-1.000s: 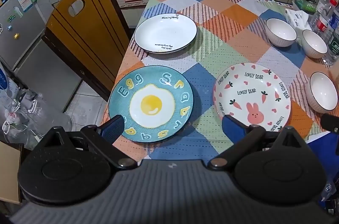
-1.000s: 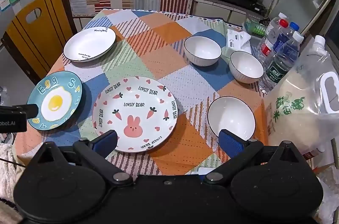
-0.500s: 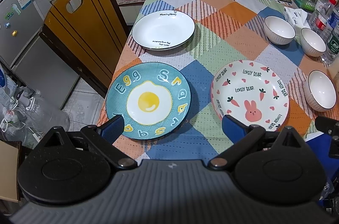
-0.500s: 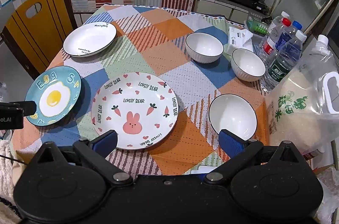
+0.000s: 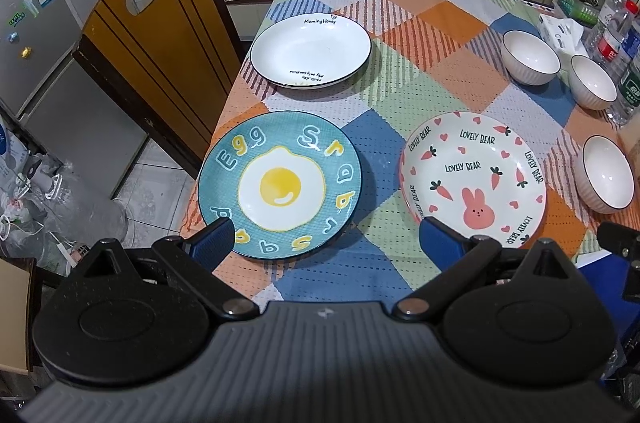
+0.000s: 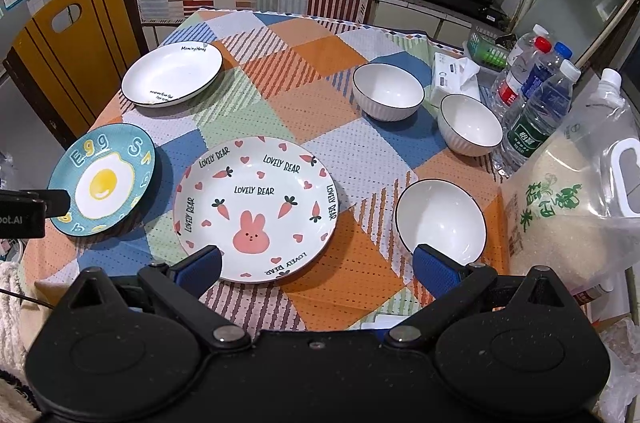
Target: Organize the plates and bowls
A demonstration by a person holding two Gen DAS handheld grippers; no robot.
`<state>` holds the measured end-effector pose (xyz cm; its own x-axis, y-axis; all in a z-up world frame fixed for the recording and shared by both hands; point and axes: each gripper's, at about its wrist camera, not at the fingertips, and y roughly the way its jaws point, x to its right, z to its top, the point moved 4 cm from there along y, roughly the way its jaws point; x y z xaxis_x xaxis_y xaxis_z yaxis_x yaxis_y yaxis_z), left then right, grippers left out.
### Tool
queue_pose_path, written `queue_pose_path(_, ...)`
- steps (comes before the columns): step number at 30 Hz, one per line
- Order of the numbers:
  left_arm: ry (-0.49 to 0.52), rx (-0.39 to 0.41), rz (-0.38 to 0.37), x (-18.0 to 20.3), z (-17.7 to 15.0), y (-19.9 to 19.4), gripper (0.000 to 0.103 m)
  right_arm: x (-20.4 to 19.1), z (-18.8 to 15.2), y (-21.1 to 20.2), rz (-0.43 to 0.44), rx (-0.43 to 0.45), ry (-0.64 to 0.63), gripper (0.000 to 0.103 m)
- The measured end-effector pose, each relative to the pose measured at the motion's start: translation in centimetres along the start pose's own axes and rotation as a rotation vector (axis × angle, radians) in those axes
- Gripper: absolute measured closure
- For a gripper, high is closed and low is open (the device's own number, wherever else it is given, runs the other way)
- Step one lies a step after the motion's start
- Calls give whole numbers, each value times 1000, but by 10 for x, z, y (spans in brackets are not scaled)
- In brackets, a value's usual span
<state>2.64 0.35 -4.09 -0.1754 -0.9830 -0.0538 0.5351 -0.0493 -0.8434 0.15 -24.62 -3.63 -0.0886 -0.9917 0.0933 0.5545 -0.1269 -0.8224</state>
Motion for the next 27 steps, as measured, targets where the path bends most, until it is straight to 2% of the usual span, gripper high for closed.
queue_pose_path(16,-11,-7,7,-4,-1,1,3,3,-1,2,-7,-2,3,0)
queue_pose_path(27,28,14,-16,4,-2,-4,5,2,0,3,-6,-2,3,0)
